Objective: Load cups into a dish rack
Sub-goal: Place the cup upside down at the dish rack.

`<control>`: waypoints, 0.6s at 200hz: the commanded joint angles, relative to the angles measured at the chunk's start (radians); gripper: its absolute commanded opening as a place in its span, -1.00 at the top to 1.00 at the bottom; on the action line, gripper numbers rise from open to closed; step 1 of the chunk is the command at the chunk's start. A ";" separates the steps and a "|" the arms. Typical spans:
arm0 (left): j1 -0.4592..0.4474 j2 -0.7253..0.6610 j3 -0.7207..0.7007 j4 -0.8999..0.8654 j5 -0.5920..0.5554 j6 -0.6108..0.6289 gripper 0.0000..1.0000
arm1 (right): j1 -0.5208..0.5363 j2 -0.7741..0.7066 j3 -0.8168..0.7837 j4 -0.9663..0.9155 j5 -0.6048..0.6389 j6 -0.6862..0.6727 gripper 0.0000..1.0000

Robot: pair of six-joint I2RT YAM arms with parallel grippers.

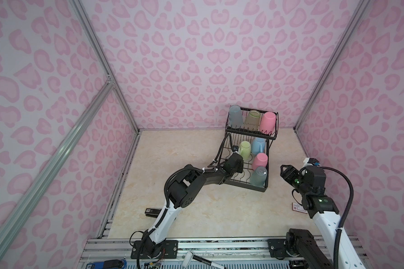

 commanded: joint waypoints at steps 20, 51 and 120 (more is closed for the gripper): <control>0.000 -0.057 -0.032 0.022 0.000 0.011 -0.09 | -0.013 0.015 0.026 -0.083 0.020 0.011 -0.45; -0.001 -0.093 -0.075 0.048 0.012 0.021 -0.27 | -0.022 0.031 0.045 -0.110 0.009 0.027 -0.44; -0.002 -0.193 -0.198 0.139 0.061 0.026 -0.46 | -0.037 0.058 0.128 -0.227 0.061 0.034 -0.56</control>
